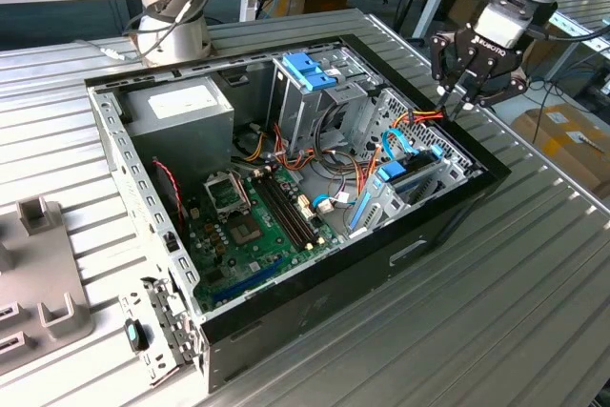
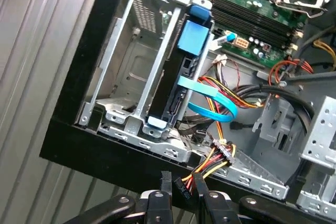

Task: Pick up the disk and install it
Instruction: 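Insert the second disk wire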

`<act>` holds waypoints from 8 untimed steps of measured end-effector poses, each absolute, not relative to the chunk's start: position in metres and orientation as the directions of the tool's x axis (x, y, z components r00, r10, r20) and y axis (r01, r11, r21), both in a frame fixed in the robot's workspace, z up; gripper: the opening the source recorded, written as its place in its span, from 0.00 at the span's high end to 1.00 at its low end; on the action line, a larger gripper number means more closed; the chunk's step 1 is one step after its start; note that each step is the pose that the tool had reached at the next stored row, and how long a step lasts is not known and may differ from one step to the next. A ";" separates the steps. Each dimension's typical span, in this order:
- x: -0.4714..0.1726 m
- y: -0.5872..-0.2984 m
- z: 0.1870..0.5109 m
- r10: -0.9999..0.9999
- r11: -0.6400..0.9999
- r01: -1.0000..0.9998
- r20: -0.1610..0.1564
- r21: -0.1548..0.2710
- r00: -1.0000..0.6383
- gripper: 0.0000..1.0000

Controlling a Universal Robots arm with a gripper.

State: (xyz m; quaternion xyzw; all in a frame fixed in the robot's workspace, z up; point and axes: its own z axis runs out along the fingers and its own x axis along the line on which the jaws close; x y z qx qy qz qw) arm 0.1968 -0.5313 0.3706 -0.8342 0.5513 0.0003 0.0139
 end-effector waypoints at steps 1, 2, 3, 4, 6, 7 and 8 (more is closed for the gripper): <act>0.197 -0.531 0.371 -0.913 -0.408 -0.913 -0.014 -0.022 0.408 0.71; 0.197 -0.531 0.370 -0.901 -0.434 -0.901 -0.010 -0.020 0.434 0.71; 0.197 -0.531 0.370 -0.888 -0.459 -0.888 -0.008 -0.019 0.459 0.71; 0.197 -0.531 0.370 -0.872 -0.490 -0.872 -0.007 -0.019 0.490 0.71; 0.197 -0.531 0.370 -0.831 -0.555 -0.831 -0.006 -0.018 0.556 0.71; 0.197 -0.531 0.370 -0.821 -0.570 -0.821 -0.006 -0.018 0.570 0.71; 0.197 -0.531 0.370 -0.812 -0.583 -0.812 -0.006 -0.018 0.583 0.71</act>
